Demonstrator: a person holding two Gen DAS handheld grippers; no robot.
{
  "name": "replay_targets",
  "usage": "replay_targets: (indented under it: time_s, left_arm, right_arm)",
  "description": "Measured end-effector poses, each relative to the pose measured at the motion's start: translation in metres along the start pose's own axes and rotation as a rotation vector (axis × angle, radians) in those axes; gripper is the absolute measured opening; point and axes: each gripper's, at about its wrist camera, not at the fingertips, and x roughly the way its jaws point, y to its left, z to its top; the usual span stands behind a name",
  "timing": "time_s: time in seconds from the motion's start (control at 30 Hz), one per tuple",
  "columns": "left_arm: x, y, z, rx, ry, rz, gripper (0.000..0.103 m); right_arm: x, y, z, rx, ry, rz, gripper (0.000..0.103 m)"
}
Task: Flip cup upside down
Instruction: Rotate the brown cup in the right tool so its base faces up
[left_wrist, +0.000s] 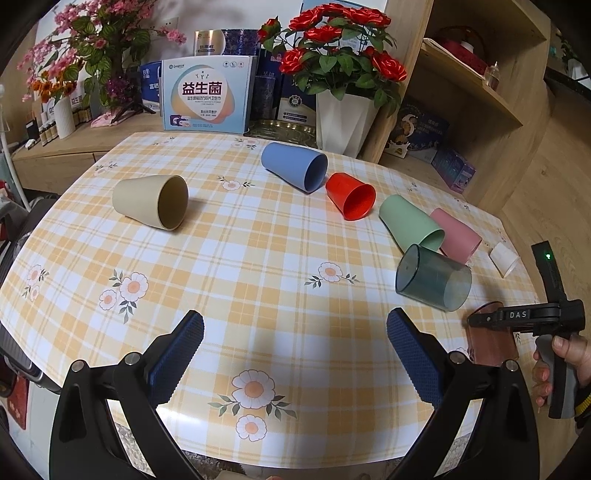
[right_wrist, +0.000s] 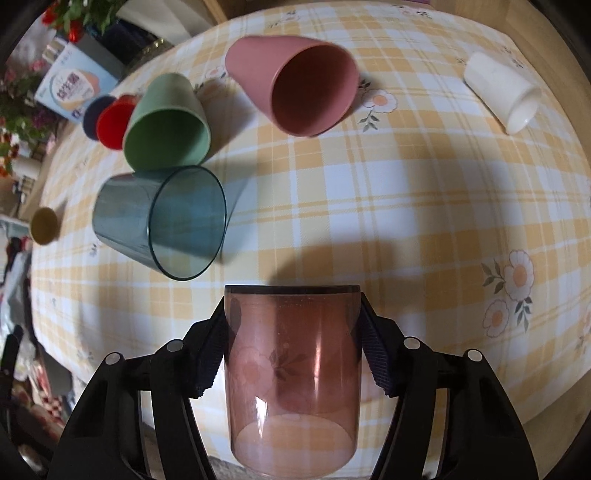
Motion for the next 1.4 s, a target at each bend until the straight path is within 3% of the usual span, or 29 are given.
replay_targets:
  time_s: [0.2, 0.4, 0.5, 0.63, 1.1, 1.4]
  left_arm:
    - [-0.002, -0.002, -0.001, 0.004, -0.003, 0.003, 0.097]
    - [-0.004, -0.006, -0.002, 0.001, -0.013, 0.002, 0.097]
    - [-0.002, -0.009, -0.003, 0.008, -0.005, 0.002, 0.097]
    - [-0.003, -0.012, -0.004, 0.019, -0.005, 0.003, 0.097]
    - [-0.001, -0.015, -0.006, 0.028, 0.002, 0.002, 0.097]
    - [0.000, -0.013, -0.007, 0.020, 0.007, 0.002, 0.097]
  right_arm:
    - [-0.030, -0.010, -0.018, -0.007, -0.108, 0.054, 0.063]
    - [-0.066, -0.029, -0.044, 0.038, -0.273, 0.095, 0.062]
    - [-0.079, -0.034, -0.052, 0.055, -0.339, 0.076, 0.062]
    - [-0.091, -0.033, -0.049, -0.006, -0.401, -0.044, 0.062]
    - [-0.062, -0.018, -0.044, -0.125, -0.271, -0.158, 0.062]
    - [-0.052, -0.003, -0.044, -0.177, -0.277, -0.209, 0.062]
